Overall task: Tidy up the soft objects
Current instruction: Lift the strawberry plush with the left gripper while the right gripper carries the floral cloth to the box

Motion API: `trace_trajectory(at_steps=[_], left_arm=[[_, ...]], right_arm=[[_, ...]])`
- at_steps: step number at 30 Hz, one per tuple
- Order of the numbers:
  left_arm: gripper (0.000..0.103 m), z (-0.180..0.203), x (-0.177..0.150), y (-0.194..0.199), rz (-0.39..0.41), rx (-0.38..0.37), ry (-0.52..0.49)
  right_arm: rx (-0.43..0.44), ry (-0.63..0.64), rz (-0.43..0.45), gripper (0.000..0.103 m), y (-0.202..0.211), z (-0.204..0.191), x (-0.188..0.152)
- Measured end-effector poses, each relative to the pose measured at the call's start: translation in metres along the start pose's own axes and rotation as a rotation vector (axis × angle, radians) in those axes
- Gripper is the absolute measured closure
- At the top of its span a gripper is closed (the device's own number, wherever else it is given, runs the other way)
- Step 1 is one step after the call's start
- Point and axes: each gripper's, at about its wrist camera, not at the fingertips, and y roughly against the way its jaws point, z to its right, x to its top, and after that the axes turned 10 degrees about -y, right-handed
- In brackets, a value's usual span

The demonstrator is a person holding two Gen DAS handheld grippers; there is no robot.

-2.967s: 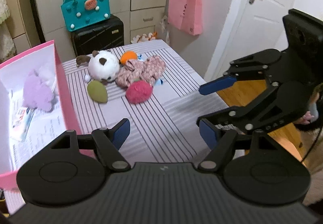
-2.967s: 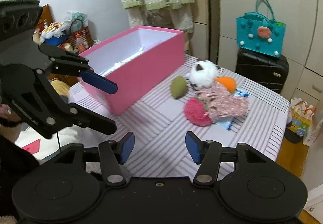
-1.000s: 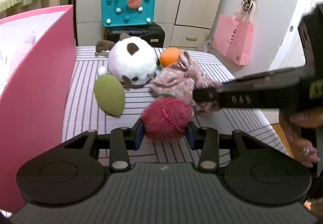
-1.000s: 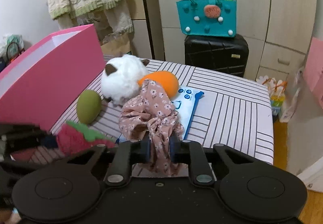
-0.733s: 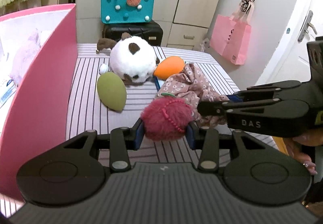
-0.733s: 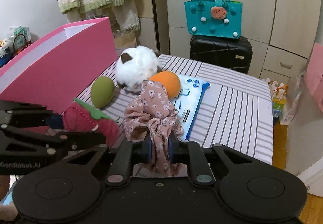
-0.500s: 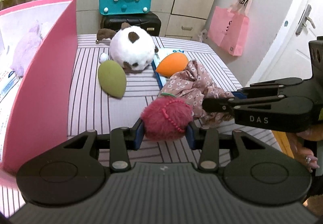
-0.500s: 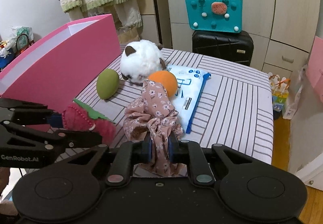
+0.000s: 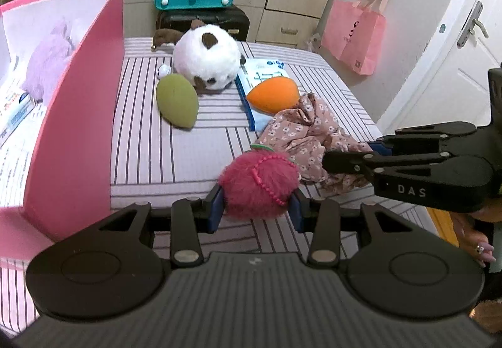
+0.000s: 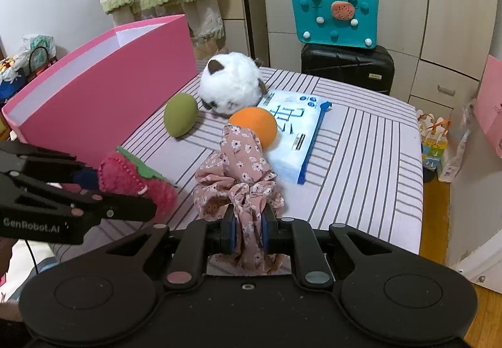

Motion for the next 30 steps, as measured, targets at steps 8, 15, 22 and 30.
trace_trajectory(at_steps=[8,15,22,30], left_arm=[[0.062,0.003,-0.007,0.007,-0.016,-0.007,-0.023],[0.062,0.001,-0.006,0.017,-0.068,-0.025,-0.032],[0.062,0.006,-0.005,0.048,-0.115,0.010,-0.152],[0.062,-0.006,-0.012,0.096,-0.167,-0.045,-0.154]], right_arm=[[-0.013,0.004,-0.014,0.085,0.008,-0.002,-0.011],[0.017,0.020,-0.049,0.085,0.020,-0.011,-0.014],[0.084,0.109,-0.109,0.085,0.046,-0.037,-0.012],[0.208,0.183,-0.207,0.085,0.067,-0.076,-0.010]])
